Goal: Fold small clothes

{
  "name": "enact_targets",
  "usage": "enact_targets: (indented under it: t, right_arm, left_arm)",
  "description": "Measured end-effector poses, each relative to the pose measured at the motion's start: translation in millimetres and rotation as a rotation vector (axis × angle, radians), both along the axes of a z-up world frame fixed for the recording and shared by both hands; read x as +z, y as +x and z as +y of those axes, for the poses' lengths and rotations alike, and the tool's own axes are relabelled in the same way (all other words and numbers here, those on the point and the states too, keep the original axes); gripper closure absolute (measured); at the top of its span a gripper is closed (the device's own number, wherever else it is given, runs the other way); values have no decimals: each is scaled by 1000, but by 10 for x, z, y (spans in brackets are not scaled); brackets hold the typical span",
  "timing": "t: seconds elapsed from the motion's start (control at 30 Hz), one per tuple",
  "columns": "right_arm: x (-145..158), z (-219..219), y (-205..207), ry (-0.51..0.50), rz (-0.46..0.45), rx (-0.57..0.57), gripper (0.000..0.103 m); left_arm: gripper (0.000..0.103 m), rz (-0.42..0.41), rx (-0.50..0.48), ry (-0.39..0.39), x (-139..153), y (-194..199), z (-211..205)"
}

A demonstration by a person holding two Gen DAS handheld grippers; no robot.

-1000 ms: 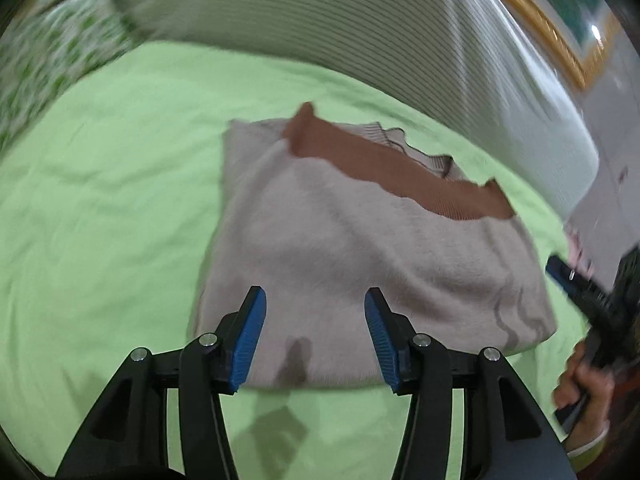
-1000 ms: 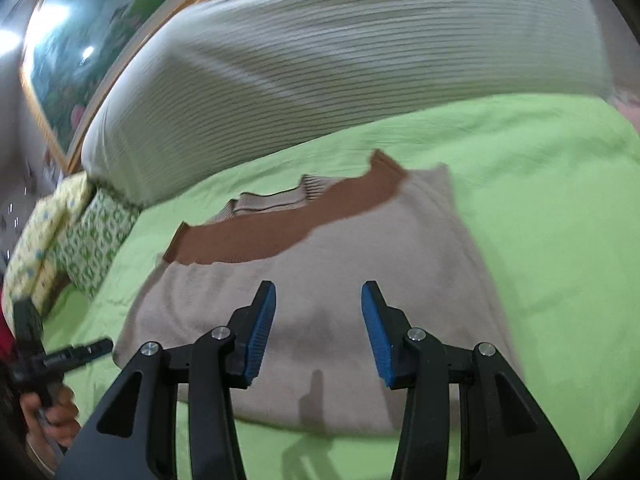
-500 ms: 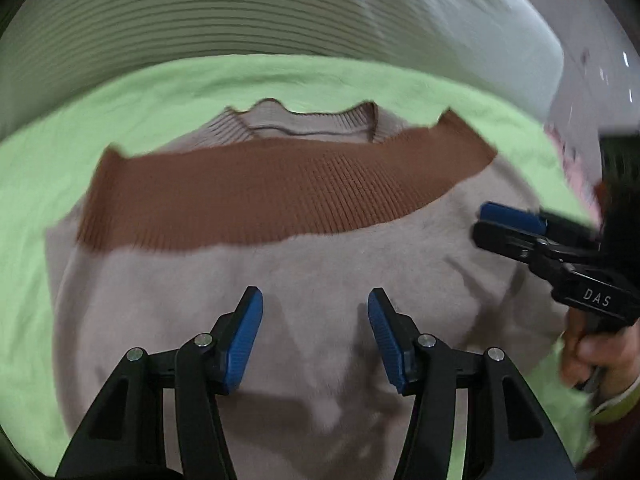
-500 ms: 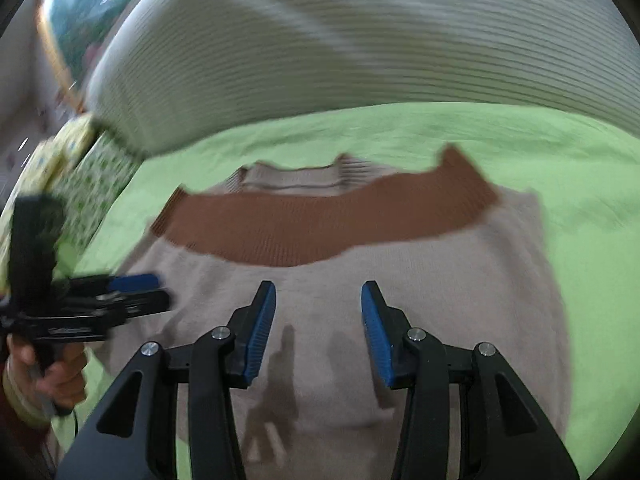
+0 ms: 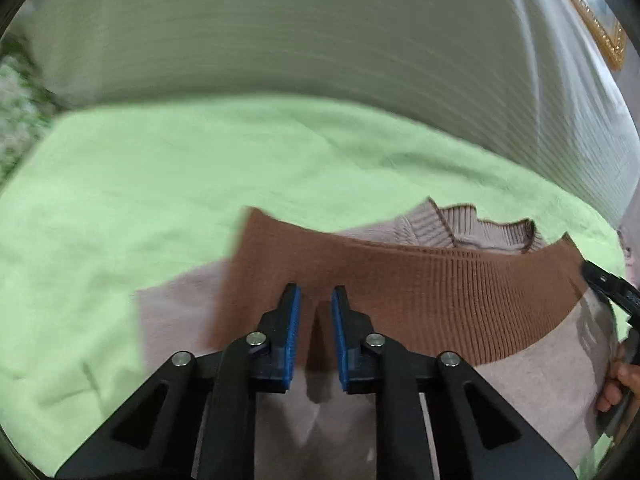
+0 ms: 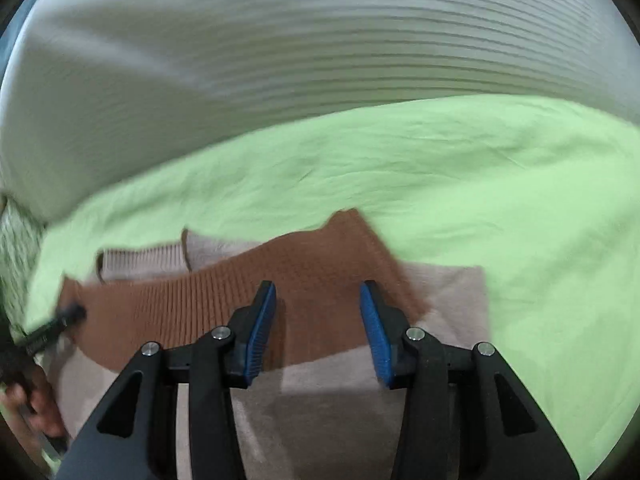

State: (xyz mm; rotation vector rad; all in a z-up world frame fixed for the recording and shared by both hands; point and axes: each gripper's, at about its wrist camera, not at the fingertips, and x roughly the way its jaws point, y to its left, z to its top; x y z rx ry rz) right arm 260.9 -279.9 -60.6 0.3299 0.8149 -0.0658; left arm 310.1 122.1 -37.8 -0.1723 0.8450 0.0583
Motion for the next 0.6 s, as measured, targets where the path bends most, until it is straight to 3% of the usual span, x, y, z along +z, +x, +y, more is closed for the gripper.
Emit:
enact_targets:
  t: [0.03, 0.07, 0.17, 0.2, 0.27, 0.33, 0.4, 0.47, 0.5, 0.6]
  right_arm:
    - [83, 61, -121, -30, -23, 9, 57]
    - [120, 103, -194, -31, -33, 27, 57]
    - [177, 276, -506, 40, -50, 127, 56]
    - [170, 354, -596, 41, -46, 161, 55]
    - [118, 463, -734, 29, -6, 211, 51]
    - [38, 452, -886, -81, 38, 174, 51]
    - [11, 322, -914, -204, 65, 69, 51]
    - [41, 101, -1026, -176, 60, -33, 51]
    - [85, -20, -1113, -111, 51, -73, 51]
    - [186, -82, -1361, 11, -4, -59, 50]
  left_arm:
    - [67, -2, 6, -5, 67, -127, -2]
    - [66, -3, -21, -32, 112, -247, -26]
    - [53, 0, -109, -74, 166, -579, -159]
    - [48, 19, -121, -43, 145, -664, -206]
    - [48, 73, -84, 69, 14, -758, -249]
    - [47, 108, -30, 118, -107, -785, -150]
    - [47, 121, 2, 75, -88, -821, -1]
    - [50, 123, 47, 42, 33, -933, 78]
    - [48, 117, 58, 11, 109, -1049, 104]
    - [22, 98, 149, -113, 240, -1565, 222]
